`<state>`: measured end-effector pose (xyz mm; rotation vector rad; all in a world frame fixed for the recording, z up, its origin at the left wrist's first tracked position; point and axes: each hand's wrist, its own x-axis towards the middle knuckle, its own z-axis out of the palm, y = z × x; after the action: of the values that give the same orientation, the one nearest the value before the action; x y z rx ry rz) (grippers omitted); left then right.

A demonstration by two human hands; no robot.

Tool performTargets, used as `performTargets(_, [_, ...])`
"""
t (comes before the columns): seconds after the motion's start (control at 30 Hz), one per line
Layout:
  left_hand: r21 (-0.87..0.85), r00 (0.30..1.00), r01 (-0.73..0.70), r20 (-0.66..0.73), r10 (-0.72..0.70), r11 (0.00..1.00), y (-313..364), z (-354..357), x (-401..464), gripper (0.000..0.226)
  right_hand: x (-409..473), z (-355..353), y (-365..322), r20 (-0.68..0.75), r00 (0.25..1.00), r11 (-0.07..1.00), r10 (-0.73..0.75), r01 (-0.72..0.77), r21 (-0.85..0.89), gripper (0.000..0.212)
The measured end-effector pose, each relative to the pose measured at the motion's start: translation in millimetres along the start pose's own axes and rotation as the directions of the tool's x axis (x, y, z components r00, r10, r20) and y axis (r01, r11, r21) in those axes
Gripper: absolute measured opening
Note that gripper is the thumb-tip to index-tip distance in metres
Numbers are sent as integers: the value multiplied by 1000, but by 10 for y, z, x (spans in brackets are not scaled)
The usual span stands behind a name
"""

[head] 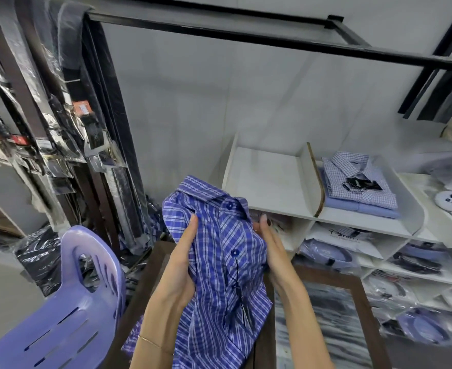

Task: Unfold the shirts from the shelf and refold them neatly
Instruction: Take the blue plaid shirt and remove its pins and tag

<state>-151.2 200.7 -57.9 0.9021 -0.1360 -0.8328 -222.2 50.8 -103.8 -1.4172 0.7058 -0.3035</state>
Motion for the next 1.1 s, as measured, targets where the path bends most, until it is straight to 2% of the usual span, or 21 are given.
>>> performTargets(0.07, [-8,999,20,36,-19,1000,-24,50,-16,41,56,-7,37,106,989,989,105,-115,96,54])
performTargets(0.17, [0,998,11,64,-11,1000,-53,114,-43,37,63,-17,67,155,953,940,259,-286,185,49])
performTargets(0.27, [9,997,-21,71,21,1000,-54,181,-68,36,22,-3,22,227,930,908,289,-341,244,55])
performTargets(0.33, [-2,996,-54,75,54,999,-41,242,-89,35,-6,-39,-36,274,935,901,225,-306,307,58])
performTargets(0.43, [29,993,-88,83,85,996,-53,353,-142,37,-75,-194,-205,341,940,867,5,-175,468,70])
performTargets(0.53, [108,992,-82,110,70,991,-27,449,-216,52,-223,-525,-440,229,960,849,-162,17,529,77])
performTargets(0.6, [202,991,-88,115,66,975,16,494,-253,84,-391,-817,-636,96,975,892,-200,140,429,85])
performTargets(0.67, [297,987,-134,128,99,946,103,557,-296,103,-654,-1119,-845,-5,977,951,-215,210,228,73])
performTargets(0.7, [338,982,-160,153,114,927,141,605,-316,100,-794,-1260,-938,-27,971,966,-236,238,102,58])
performTargets(0.77, [399,966,-226,211,150,889,228,752,-356,73,-1076,-1507,-1122,-50,954,950,-295,288,-119,26])
performTargets(0.83, [423,950,-287,244,197,860,327,927,-384,42,-1303,-1726,-1292,-95,932,911,-349,314,-269,10])
performTargets(0.93, [489,921,-365,313,232,792,449,1219,-391,27,-1566,-2020,-1468,-192,875,862,-444,358,-358,18])
performTargets(1.0, [520,908,-395,346,236,757,524,1406,-364,21,-1716,-2187,-1561,-244,839,853,-487,396,-340,24])
performTargets(1.1, [538,880,-457,389,271,708,652,1702,-317,27,-1922,-2386,-1763,-301,801,848,-518,433,-306,33])
